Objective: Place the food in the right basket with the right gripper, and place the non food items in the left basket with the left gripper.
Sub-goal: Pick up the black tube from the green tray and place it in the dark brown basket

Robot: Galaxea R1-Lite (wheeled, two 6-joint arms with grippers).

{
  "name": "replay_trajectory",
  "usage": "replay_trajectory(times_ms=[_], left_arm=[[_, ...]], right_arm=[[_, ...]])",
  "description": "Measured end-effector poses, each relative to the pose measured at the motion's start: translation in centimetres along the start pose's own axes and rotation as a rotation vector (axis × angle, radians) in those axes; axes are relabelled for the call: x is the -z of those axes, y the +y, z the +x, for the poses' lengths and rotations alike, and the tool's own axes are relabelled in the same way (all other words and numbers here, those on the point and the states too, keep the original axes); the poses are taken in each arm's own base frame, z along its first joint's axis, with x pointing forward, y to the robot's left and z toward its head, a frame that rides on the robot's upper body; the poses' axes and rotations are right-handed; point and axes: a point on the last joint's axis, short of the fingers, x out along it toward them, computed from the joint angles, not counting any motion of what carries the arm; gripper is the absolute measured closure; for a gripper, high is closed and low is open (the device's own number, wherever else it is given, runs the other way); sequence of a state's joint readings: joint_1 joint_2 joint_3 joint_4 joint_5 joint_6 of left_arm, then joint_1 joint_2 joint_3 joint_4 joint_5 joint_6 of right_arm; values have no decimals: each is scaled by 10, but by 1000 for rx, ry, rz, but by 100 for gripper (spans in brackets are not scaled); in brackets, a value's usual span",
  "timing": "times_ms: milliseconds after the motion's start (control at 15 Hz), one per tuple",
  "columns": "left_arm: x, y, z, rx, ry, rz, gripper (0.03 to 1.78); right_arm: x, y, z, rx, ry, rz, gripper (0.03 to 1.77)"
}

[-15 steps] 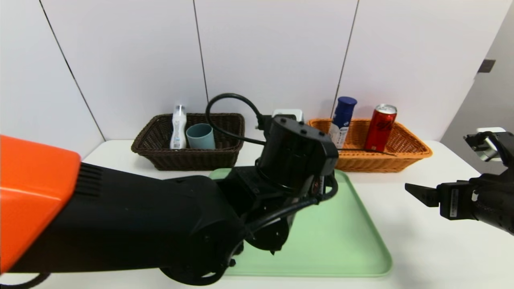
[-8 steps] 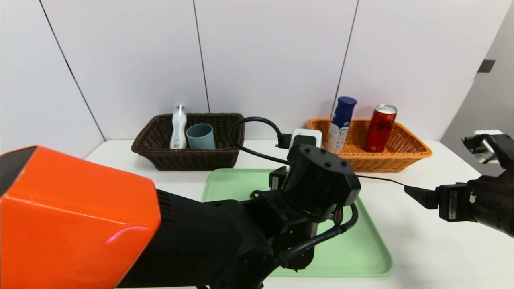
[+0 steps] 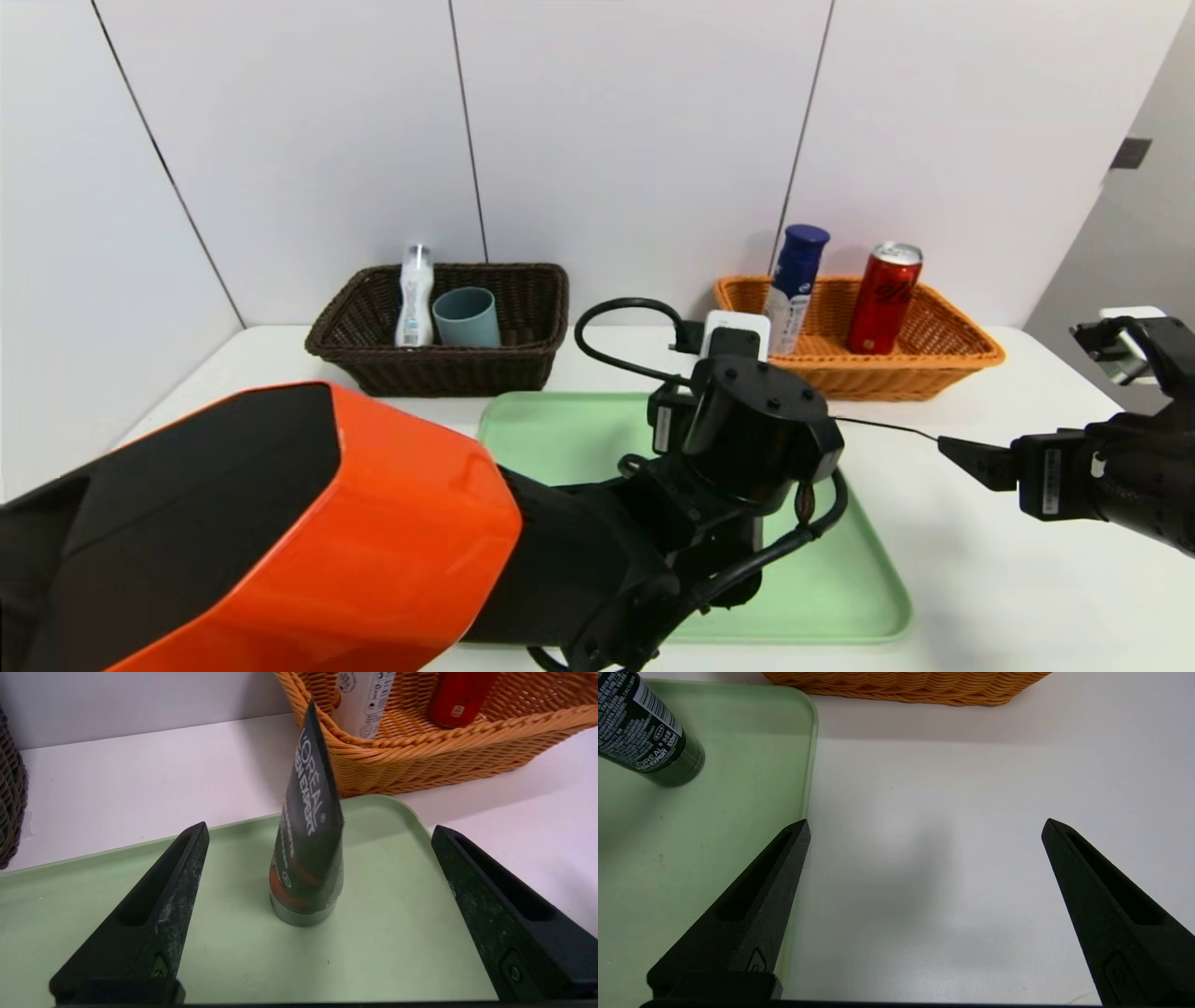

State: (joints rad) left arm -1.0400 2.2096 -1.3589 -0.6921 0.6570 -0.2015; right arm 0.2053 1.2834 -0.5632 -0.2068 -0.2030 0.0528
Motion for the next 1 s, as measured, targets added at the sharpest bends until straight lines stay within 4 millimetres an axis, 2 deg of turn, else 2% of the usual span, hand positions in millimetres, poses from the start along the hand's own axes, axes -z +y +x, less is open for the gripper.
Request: replay_trajectory(times_ms=[200, 600, 1000], left_arm=[[9, 2, 16, -31, 0, 5, 12], [21, -1, 37, -47, -17, 5, 12], [31, 2, 47, -63, -9, 18, 12]], right_arm=[[0, 0, 0, -10, 0, 0, 9], [0, 0, 0, -22, 1, 1, 9], [2, 0, 1, -22, 4, 3, 9]])
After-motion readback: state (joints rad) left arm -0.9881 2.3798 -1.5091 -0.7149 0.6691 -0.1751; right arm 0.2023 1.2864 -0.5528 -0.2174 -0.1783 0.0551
